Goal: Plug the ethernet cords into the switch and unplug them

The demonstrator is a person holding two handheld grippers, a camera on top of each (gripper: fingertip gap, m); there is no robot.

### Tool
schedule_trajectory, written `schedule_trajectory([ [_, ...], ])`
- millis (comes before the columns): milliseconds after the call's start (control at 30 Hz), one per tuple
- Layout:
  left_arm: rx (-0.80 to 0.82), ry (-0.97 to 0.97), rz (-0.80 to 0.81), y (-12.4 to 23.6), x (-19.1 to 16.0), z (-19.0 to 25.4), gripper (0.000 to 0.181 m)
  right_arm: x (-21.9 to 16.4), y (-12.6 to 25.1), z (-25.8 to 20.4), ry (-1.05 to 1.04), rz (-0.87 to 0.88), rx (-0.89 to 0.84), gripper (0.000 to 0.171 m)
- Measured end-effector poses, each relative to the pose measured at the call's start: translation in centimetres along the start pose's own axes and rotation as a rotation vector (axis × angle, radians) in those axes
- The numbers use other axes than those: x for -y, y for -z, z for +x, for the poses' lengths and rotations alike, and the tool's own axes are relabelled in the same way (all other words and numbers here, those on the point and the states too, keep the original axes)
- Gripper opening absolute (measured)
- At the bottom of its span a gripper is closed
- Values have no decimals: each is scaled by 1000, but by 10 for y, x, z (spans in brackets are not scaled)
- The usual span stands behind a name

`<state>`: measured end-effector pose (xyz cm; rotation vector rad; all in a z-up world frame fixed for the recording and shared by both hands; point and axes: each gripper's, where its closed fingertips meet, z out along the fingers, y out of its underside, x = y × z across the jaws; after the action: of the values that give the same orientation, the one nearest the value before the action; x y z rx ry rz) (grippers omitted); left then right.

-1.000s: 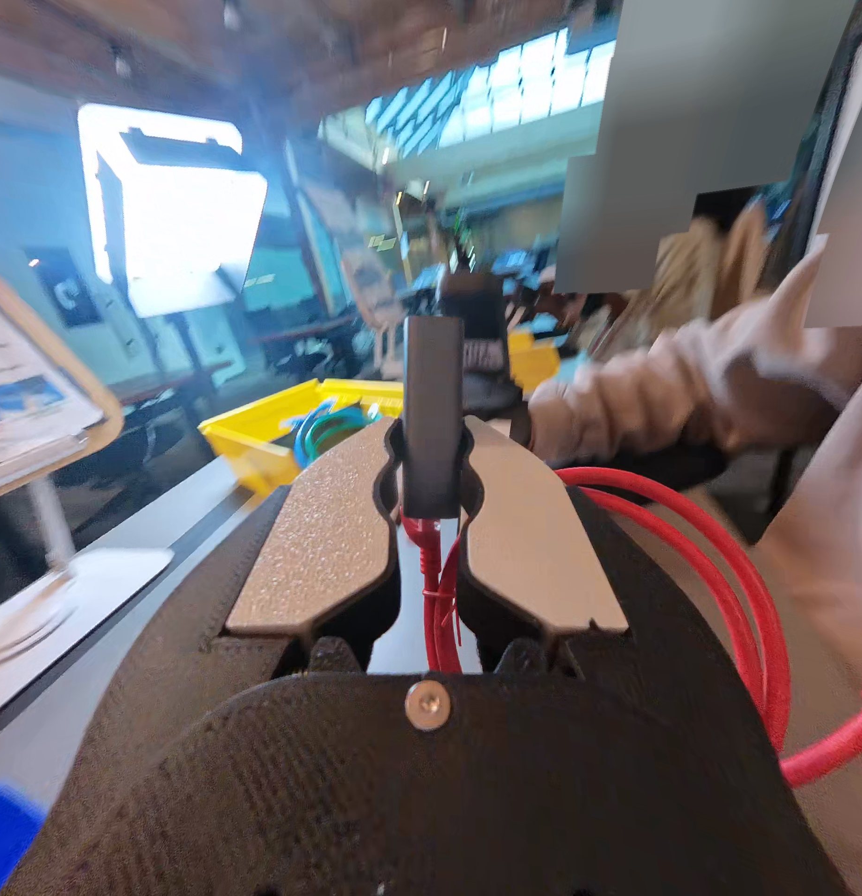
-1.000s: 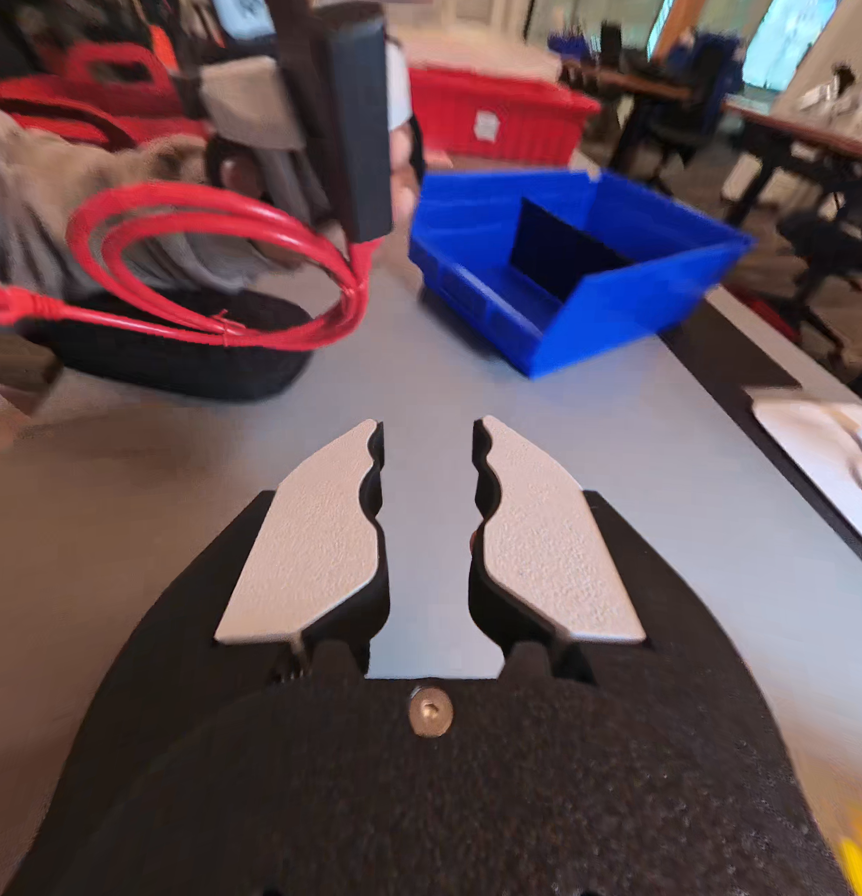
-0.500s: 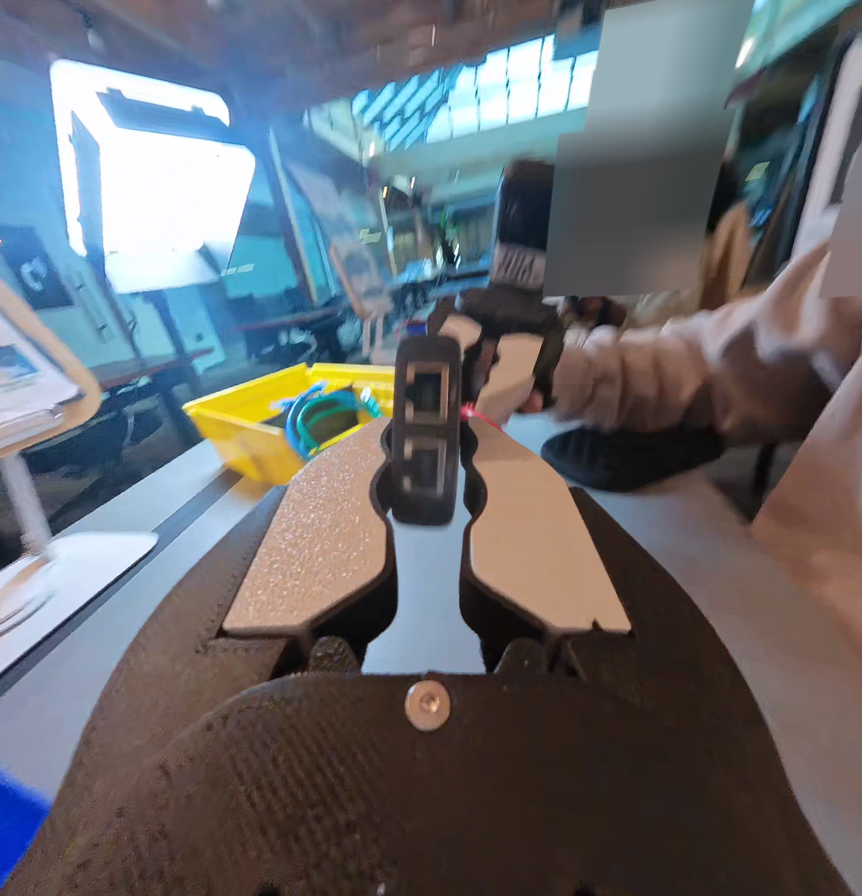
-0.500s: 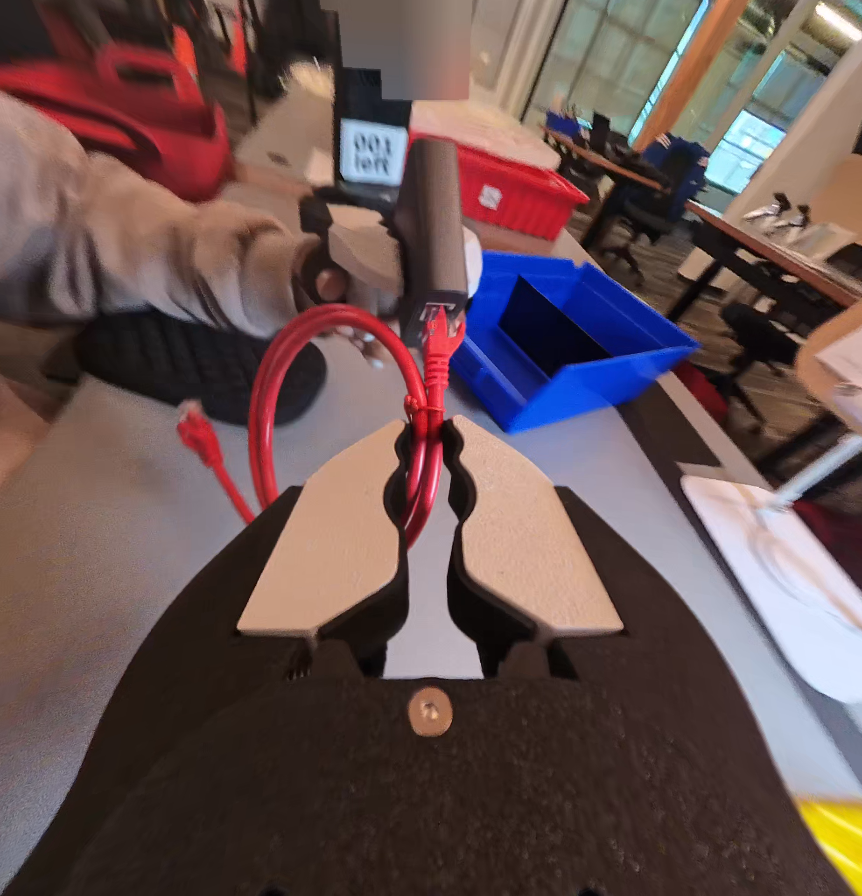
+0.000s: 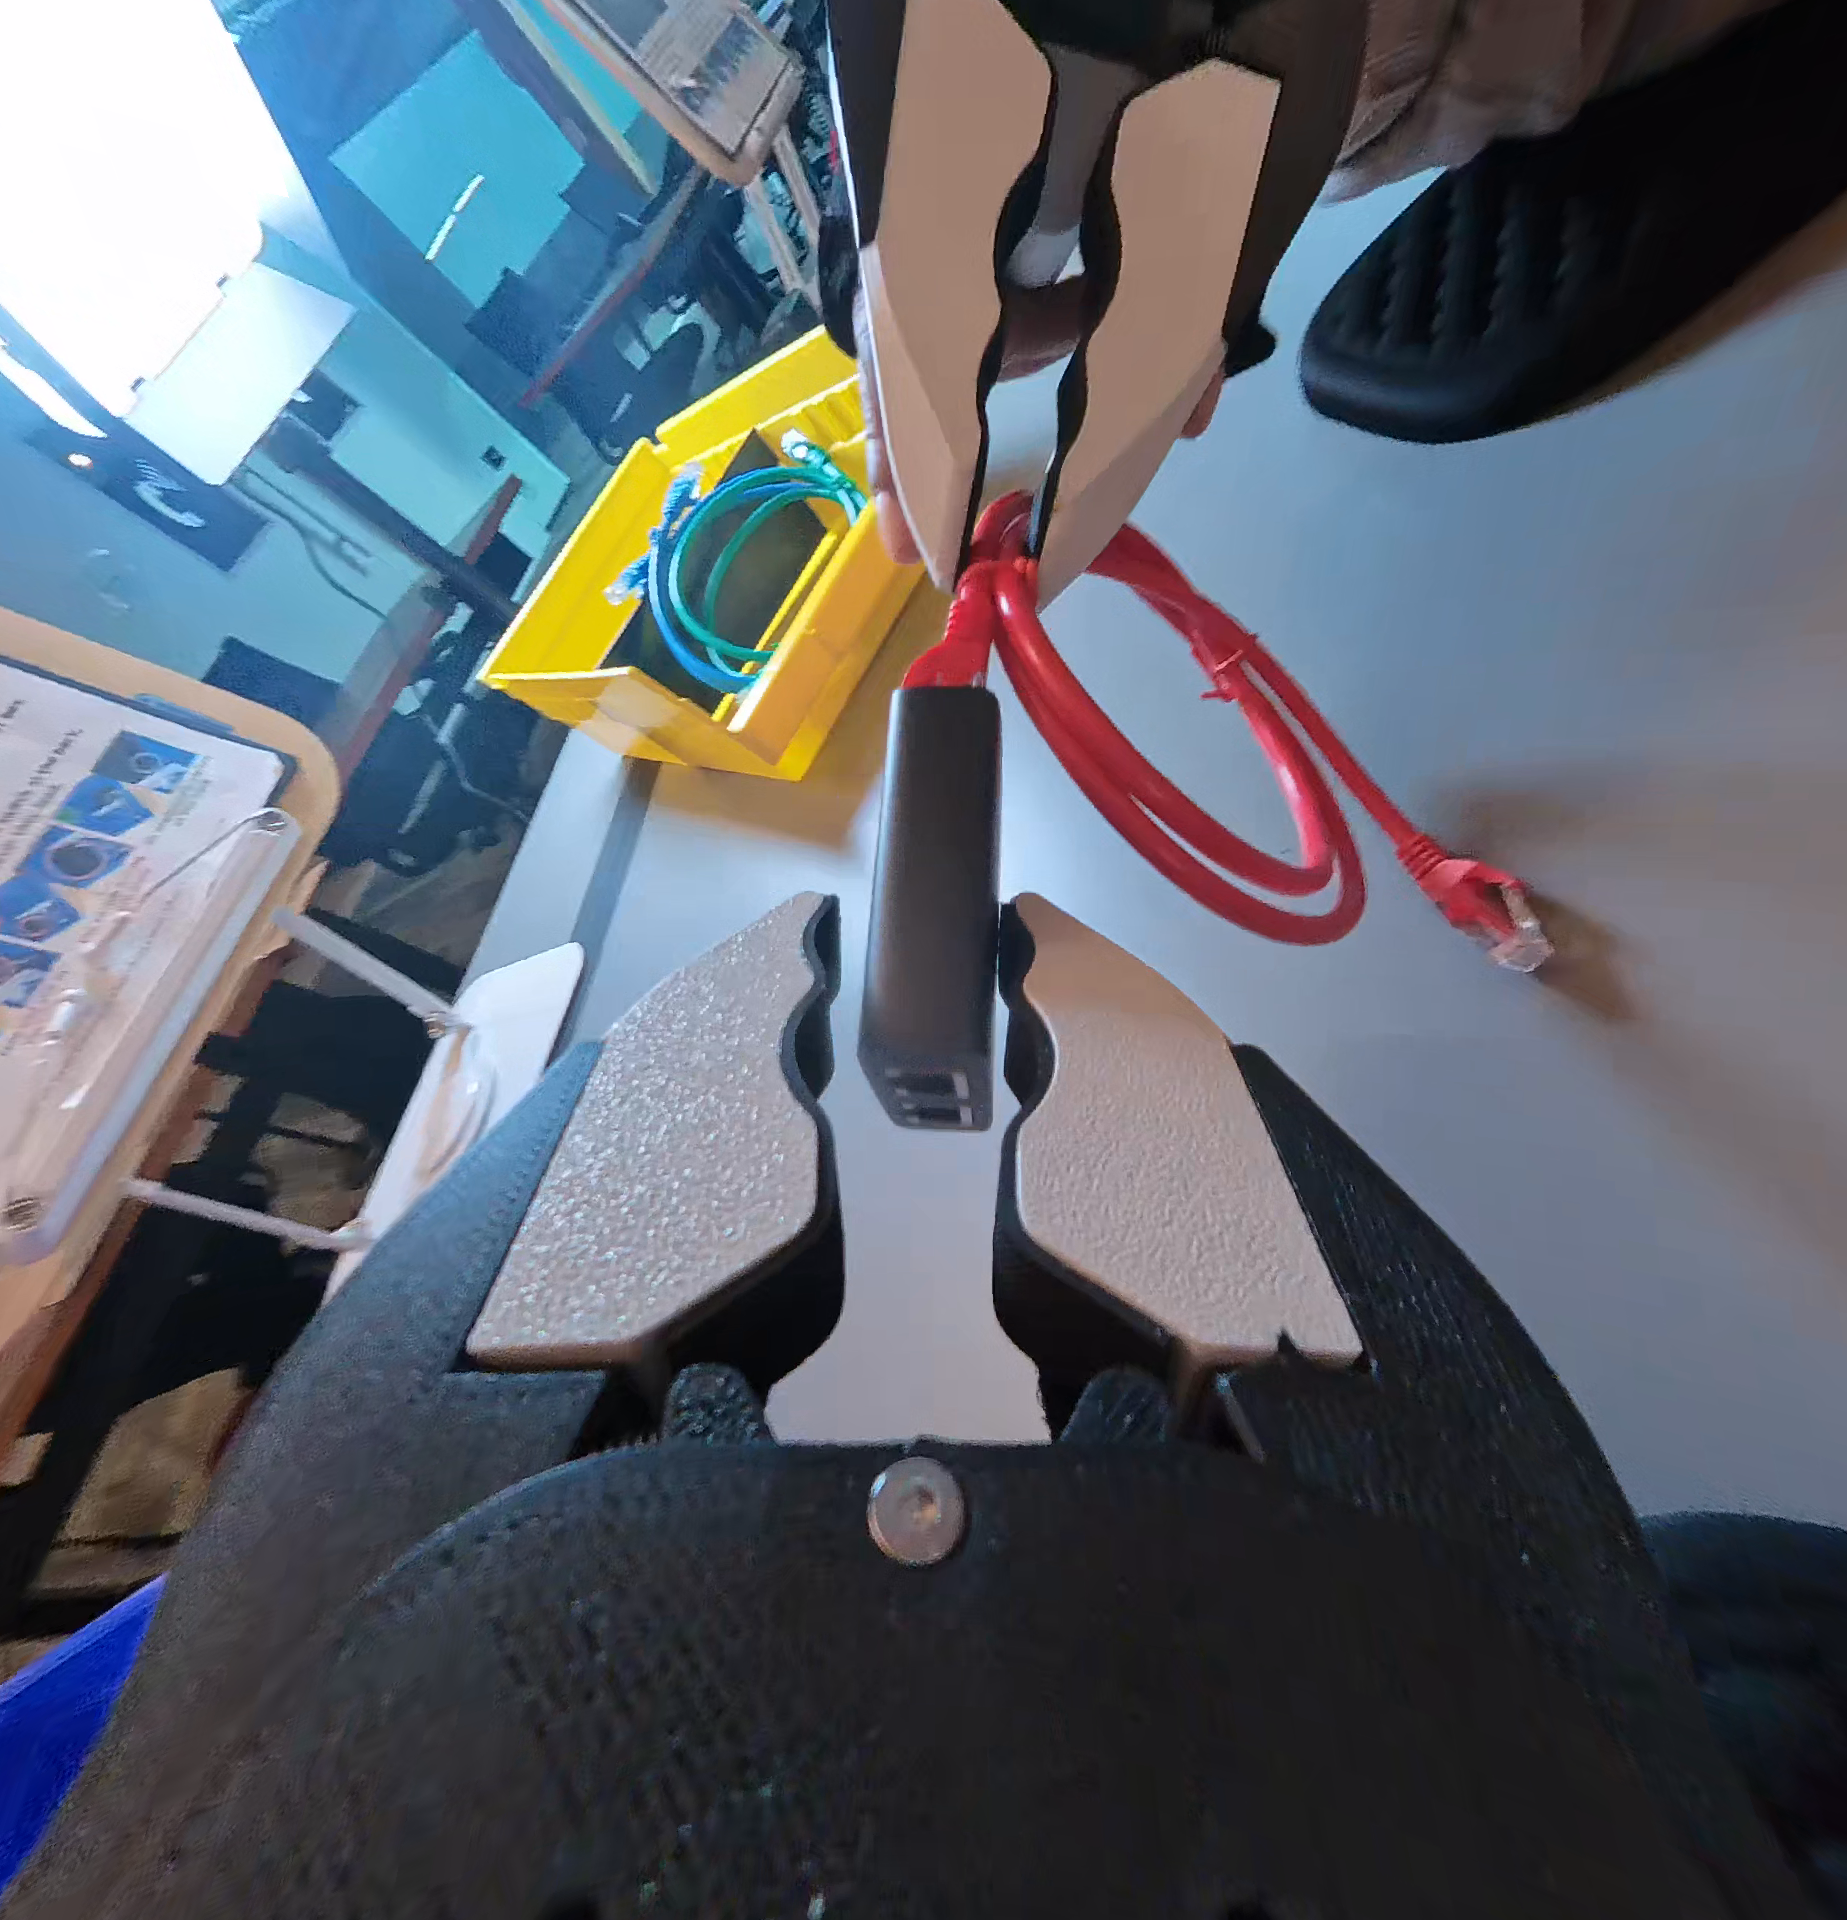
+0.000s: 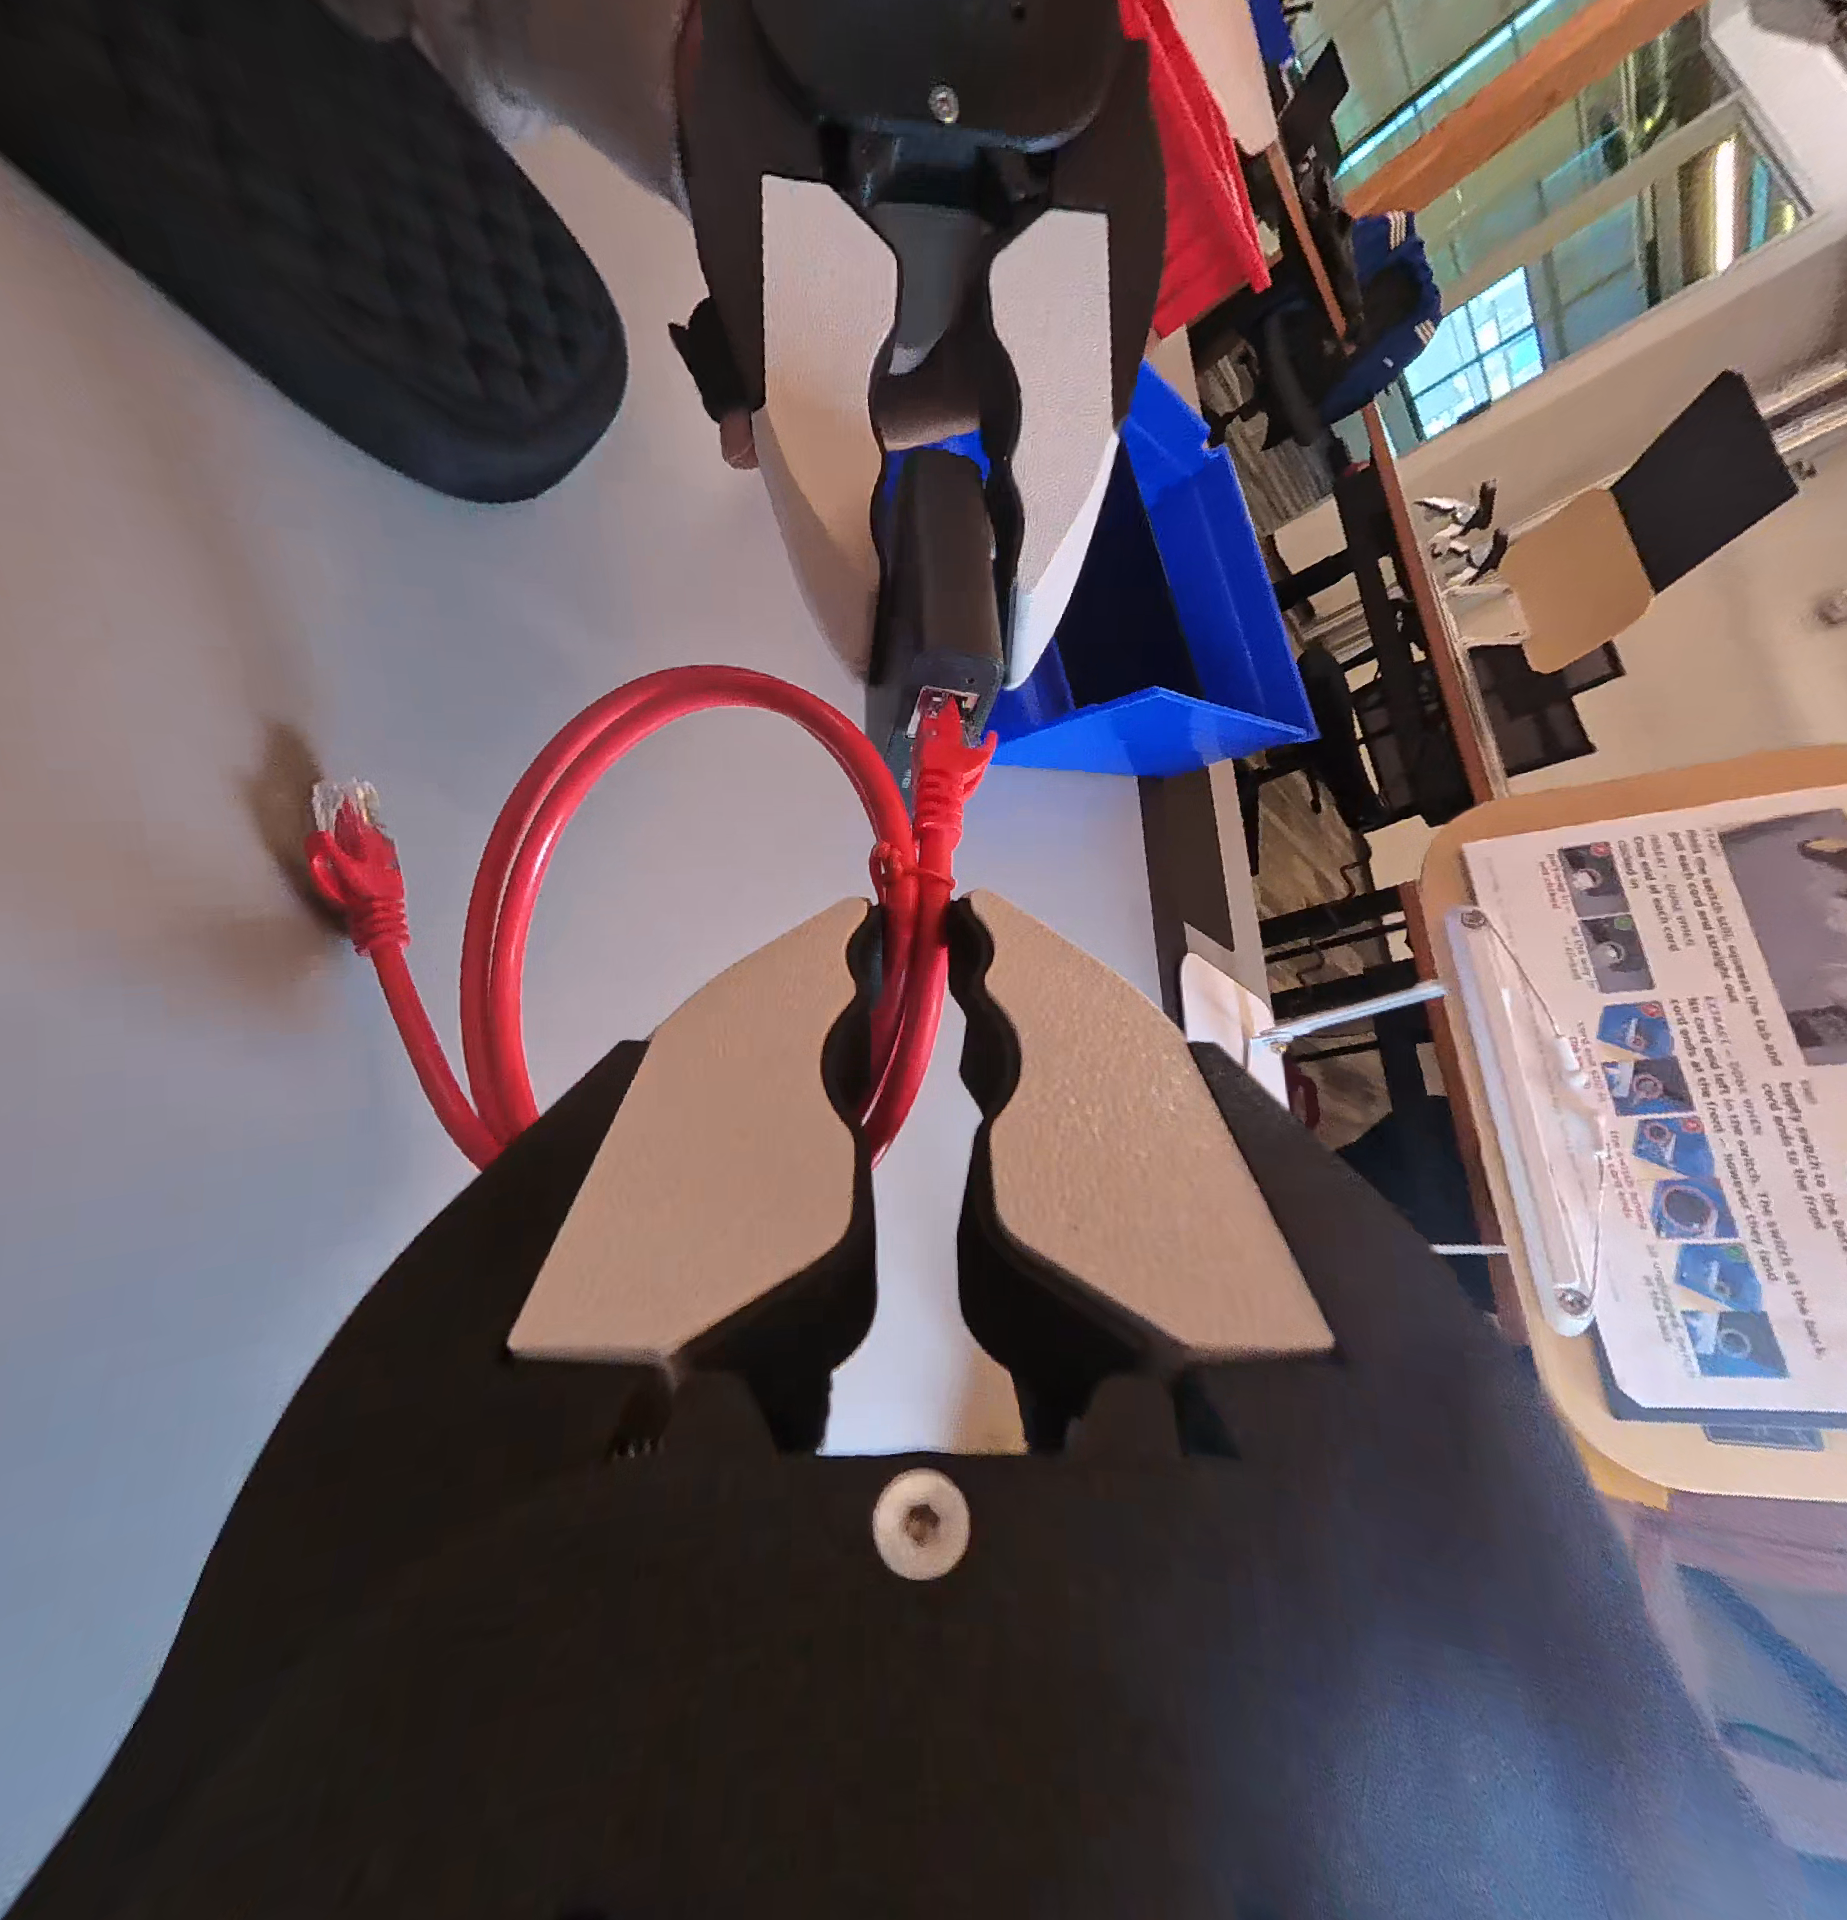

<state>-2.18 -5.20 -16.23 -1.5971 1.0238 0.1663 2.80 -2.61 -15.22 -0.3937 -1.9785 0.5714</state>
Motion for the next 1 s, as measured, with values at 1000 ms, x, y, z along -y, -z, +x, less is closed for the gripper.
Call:
schedule_trajectory([
  [1000,59,-232,-66,-6,13,16,21,18,-18,-9,-131,-37,52,16],
])
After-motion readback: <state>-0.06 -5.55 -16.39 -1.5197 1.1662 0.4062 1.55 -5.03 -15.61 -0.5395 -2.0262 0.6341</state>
